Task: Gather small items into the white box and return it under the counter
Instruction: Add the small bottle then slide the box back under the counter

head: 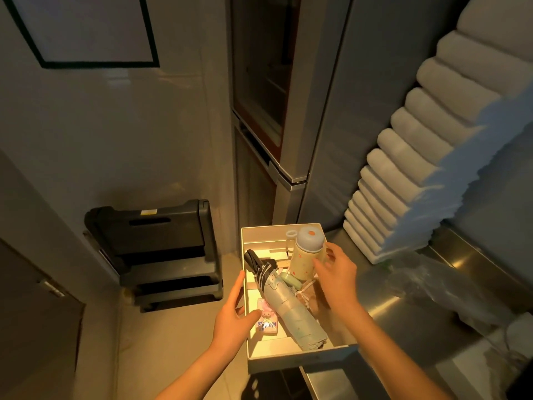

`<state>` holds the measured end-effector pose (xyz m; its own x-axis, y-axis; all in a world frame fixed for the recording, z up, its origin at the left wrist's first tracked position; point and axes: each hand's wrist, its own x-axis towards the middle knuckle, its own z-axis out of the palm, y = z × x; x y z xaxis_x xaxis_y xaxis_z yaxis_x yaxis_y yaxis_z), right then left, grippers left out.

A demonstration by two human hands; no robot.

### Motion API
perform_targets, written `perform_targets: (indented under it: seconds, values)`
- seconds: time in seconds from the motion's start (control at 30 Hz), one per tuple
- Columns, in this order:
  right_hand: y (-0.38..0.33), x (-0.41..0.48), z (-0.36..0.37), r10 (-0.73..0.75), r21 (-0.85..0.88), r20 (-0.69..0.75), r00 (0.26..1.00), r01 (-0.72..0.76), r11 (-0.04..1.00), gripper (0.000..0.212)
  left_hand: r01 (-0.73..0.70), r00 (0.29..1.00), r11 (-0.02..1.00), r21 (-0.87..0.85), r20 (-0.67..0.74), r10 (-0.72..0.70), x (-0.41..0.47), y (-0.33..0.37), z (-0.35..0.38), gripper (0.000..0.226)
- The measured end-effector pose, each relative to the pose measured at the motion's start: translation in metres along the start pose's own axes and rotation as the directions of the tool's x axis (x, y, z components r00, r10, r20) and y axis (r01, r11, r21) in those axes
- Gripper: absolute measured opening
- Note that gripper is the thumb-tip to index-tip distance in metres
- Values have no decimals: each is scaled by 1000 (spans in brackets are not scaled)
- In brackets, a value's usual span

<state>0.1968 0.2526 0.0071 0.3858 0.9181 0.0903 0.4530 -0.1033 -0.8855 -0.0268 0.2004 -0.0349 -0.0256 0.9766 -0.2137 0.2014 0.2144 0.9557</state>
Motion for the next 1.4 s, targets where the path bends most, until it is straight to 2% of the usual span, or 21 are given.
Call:
perform_targets:
  seconds: [0.07,0.13,0.17,0.23,0.3,0.4,0.47,0.67,0.8,1.1,1.4]
  values:
    - [5,-1,-18,-67,-140,16,998,68,988,33,-7,1000,1000,3,-10,7,-1,1,0,85]
    - [13,-2,-34,-162,-269,99,982,183,946,34,-13,1000,1000,9,-16,13,-1,1,0,86]
    - [18,-2,-40,-162,-281,161,974,203,938,36,-18,1000,1000,14,-17,18,-1,1,0,86]
    - [26,-3,-49,-48,-233,311,949,125,964,43,-27,1000,999,26,-13,27,0,2,-1,87]
    - [32,-5,-52,65,-197,455,888,29,980,44,-27,1000,999,30,9,27,0,3,-1,90]
    - [37,-8,-53,120,-185,545,830,-21,983,39,-6,1000,998,62,28,4,2,4,-2,92]
    - [39,-9,-53,119,-177,561,819,-22,984,40,9,999,998,67,43,-12,3,4,-4,94]
    - [33,-15,-60,56,-78,566,823,-15,997,50,75,994,995,-59,80,-70,4,5,-9,96]
    - [32,-18,-66,49,-5,588,808,-56,998,59,107,991,991,-80,94,-99,2,10,-12,93]
    - [19,-40,-64,18,80,575,818,-77,994,66,24,997,1000,8,73,-24,-20,23,-36,94]
    - [-18,-73,-48,1,143,583,813,-104,984,68,-22,998,1000,-16,61,23,-52,28,-88,90]
